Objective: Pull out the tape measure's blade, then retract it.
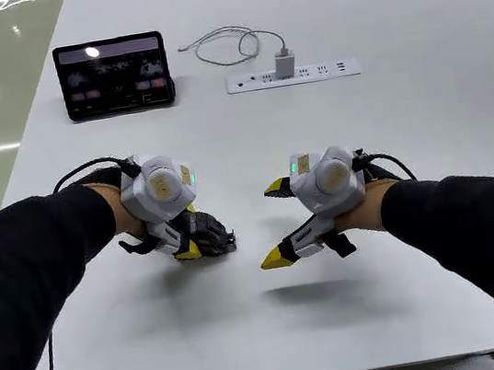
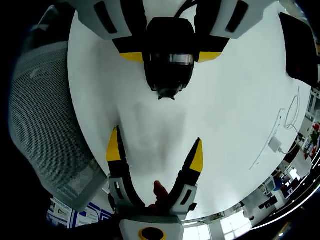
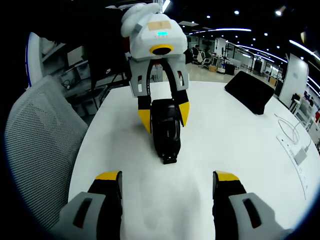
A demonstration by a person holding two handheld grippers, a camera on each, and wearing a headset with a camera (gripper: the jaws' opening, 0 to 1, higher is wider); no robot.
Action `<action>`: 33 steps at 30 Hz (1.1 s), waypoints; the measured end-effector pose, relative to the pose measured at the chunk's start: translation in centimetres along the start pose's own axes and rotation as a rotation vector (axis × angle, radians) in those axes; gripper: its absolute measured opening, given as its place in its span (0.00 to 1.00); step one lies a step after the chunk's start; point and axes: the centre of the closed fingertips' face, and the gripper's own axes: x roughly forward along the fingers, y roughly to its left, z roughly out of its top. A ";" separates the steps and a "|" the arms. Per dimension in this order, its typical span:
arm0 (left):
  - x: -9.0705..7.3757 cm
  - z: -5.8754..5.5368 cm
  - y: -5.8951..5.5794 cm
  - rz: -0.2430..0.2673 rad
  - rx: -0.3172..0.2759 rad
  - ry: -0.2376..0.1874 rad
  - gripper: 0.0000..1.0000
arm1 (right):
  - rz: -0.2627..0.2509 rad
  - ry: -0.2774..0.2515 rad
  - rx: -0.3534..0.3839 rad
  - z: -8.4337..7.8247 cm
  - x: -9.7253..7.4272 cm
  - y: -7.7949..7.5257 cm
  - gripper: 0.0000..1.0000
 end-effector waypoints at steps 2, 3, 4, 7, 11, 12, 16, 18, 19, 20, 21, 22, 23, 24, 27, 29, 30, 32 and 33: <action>0.1 0.0 0.2 0.002 -0.007 -0.003 0.32 | 0.012 0.000 0.004 0.1 0.5 0.1 0.67; 0.1 0.1 0.2 -0.003 -0.007 0.004 0.32 | 0.044 0.002 0.047 0.2 0.9 0.6 0.65; 0.1 0.1 0.2 -0.006 -0.005 0.007 0.32 | 0.047 0.001 0.042 0.2 1.1 0.4 0.64; 0.1 0.1 0.3 -0.015 -0.007 0.004 0.32 | 0.050 0.018 0.031 0.2 2.1 0.1 0.57; 0.1 0.2 0.2 -0.020 -0.014 -0.002 0.32 | 0.045 0.034 -0.001 0.5 3.0 -0.3 0.52; 0.1 0.2 0.2 -0.022 -0.016 -0.003 0.32 | 0.051 0.045 -0.008 0.4 3.2 -0.3 0.48; 0.1 0.2 0.3 -0.027 -0.021 -0.002 0.32 | 0.069 0.073 -0.024 0.0 3.7 -0.1 0.41; 0.1 0.2 0.2 -0.025 -0.020 0.001 0.32 | 0.072 0.084 -0.050 -0.1 4.0 -0.1 0.37; 0.1 0.2 0.2 -0.024 -0.020 0.000 0.32 | 0.075 0.087 -0.050 -0.2 4.1 -0.1 0.37; 0.1 0.2 0.2 -0.023 -0.020 -0.001 0.32 | 0.077 0.087 -0.048 -0.1 4.2 -0.1 0.36; 0.1 0.2 0.2 -0.022 -0.021 -0.003 0.32 | 0.076 0.087 -0.049 -0.1 4.3 -0.2 0.35; 0.0 0.2 0.1 -0.023 -0.024 -0.004 0.32 | 0.070 0.092 -0.048 -0.2 4.6 -0.5 0.34; 0.0 0.2 0.1 -0.024 -0.024 -0.004 0.32 | 0.070 0.095 -0.049 -0.2 4.7 -0.5 0.33; 0.0 0.2 0.1 -0.025 -0.024 -0.003 0.32 | 0.073 0.097 -0.052 -0.3 4.8 -0.5 0.30; 0.0 0.2 0.1 -0.028 -0.024 -0.002 0.32 | 0.075 0.107 -0.072 -0.2 5.0 -0.6 0.27; 0.0 0.3 0.1 -0.029 -0.027 -0.004 0.32 | 0.076 0.106 -0.074 0.0 5.2 -0.7 0.26; 0.0 0.3 0.1 -0.030 -0.028 -0.005 0.32 | 0.077 0.106 -0.082 0.1 5.3 -0.7 0.24; 0.1 0.2 0.1 -0.031 -0.031 -0.007 0.32 | 0.078 0.118 -0.092 0.0 5.5 -0.6 0.18; 0.1 0.2 0.1 -0.032 -0.031 -0.007 0.32 | 0.080 0.117 -0.098 0.1 5.6 -0.6 0.16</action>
